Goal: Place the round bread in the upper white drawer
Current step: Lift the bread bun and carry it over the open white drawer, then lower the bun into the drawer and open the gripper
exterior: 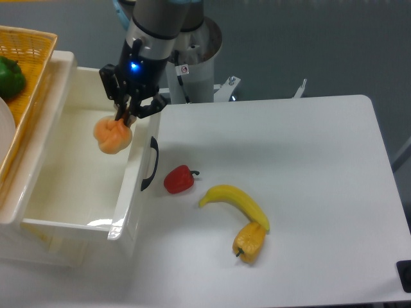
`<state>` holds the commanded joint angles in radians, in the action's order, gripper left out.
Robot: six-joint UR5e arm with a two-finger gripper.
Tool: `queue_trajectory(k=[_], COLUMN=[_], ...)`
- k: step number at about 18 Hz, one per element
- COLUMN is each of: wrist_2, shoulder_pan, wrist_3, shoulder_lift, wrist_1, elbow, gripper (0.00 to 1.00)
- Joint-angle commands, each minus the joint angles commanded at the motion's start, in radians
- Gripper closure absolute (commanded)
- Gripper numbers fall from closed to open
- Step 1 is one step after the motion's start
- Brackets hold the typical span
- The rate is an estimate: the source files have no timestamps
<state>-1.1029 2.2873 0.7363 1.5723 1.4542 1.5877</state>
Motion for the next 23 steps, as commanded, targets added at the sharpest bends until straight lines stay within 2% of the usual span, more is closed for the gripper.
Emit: queue_trajectory(k=[4, 13, 15, 17, 19, 23], wrist_2=[-0.002, 0.000, 0.000, -0.002, -0.003, -0.003], shoulder_pan=[-0.021, -0.040, -0.042, -0.049, -0.051, -0.052], wrist_3=[0.002, 0.002, 0.002, 0.002, 0.003, 0.006], shoulder_lift=[0.011, 0.018, 0.018, 0.018, 0.020, 0.018], wrist_1=[-0.003, -0.005, -0.005, -0.005, -0.006, -0.006], elbow=[0.000, 0.000, 0.000, 0.000, 0.000, 0.002], gripper=[0.58, 0.50, 0.42, 0.40, 0.31, 0.27])
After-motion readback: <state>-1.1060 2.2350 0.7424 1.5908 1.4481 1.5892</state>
